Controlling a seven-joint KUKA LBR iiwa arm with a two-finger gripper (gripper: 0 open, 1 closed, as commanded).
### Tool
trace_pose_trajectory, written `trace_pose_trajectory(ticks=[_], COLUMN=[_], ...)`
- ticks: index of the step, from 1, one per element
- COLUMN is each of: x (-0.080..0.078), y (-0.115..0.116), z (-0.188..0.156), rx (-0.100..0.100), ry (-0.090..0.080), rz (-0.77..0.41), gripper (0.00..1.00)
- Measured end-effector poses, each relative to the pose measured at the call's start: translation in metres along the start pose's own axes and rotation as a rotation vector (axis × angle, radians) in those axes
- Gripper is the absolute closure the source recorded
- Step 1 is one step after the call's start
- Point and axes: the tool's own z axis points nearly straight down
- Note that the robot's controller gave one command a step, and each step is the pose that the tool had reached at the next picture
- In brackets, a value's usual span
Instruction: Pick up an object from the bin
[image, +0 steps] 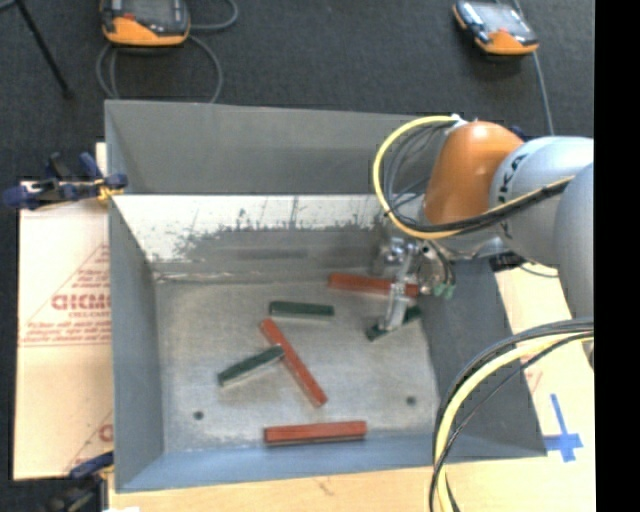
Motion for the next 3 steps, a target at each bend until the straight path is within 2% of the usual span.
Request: trace_pose_trajectory(ticks=[1,2,3], x=[0.0,-0.001,-0.003], y=[-0.001,-0.001,-0.003], z=[-0.001,-0.002,-0.015], rx=[0.0,0.001,0.001], ry=[-0.001,-0.006,-0.011], rz=[-0.001,-0.002,-0.001], gripper=[0.0,1.0,1.0])
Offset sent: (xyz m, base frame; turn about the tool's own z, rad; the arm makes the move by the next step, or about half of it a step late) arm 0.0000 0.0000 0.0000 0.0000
